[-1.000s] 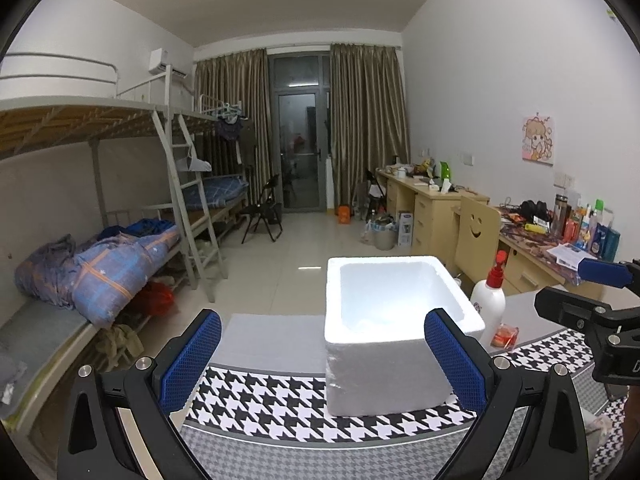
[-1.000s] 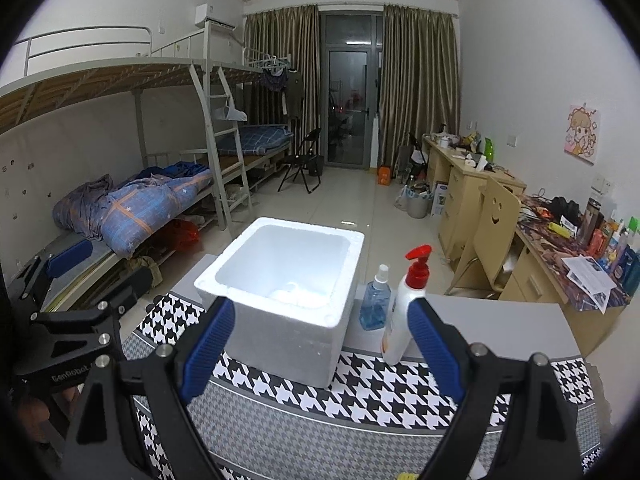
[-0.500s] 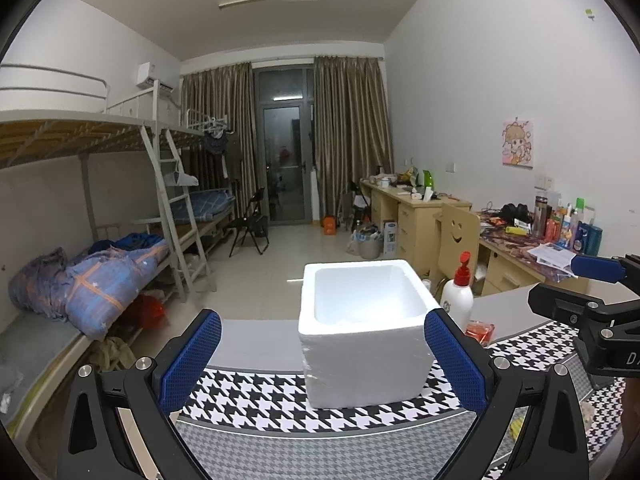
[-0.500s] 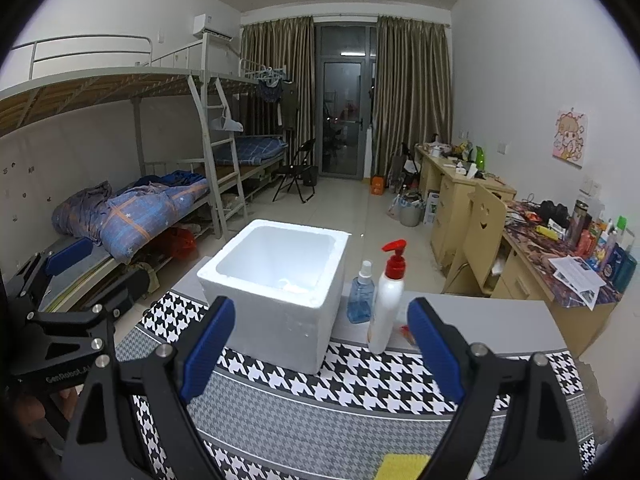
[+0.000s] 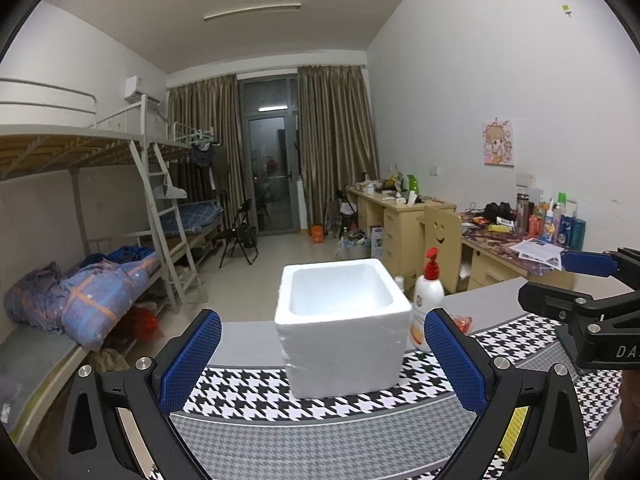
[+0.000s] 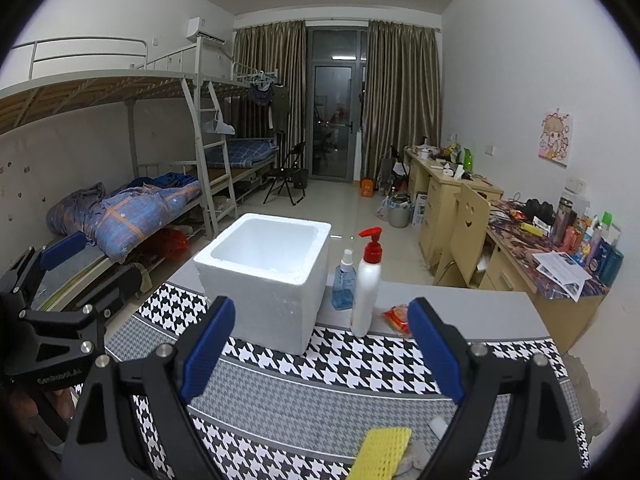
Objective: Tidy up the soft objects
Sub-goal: 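Withdraw both tools from the foam box back toward the table, then move both tools toward the yellow mesh sleeve and grey cloth on the table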
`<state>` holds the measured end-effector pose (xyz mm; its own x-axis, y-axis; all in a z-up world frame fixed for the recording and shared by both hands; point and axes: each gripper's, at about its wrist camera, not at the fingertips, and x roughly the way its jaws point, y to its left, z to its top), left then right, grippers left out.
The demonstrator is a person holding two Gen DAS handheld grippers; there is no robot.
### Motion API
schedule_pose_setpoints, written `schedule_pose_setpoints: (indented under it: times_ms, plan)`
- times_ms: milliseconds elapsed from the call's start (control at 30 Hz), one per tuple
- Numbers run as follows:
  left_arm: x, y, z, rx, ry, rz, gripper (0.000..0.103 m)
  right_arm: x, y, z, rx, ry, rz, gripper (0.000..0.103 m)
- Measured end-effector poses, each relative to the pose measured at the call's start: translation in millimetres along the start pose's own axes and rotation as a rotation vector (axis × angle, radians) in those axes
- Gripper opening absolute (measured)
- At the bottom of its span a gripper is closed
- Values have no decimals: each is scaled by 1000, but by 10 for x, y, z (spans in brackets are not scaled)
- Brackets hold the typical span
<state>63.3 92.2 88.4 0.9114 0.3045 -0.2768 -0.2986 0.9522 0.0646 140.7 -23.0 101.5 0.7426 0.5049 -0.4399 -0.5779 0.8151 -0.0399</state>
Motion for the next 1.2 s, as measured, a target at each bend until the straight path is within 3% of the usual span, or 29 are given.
schedule_pose_setpoints:
  times_ms: [733,1200]
  plan:
    - [-332,-304,-210,0,-35,-98,102,-300,-197,-308,38,-26,-12,91]
    - [-269,-520,-349,5,-7,-162,102,-381,-381,-554,77,-15,-43,91]
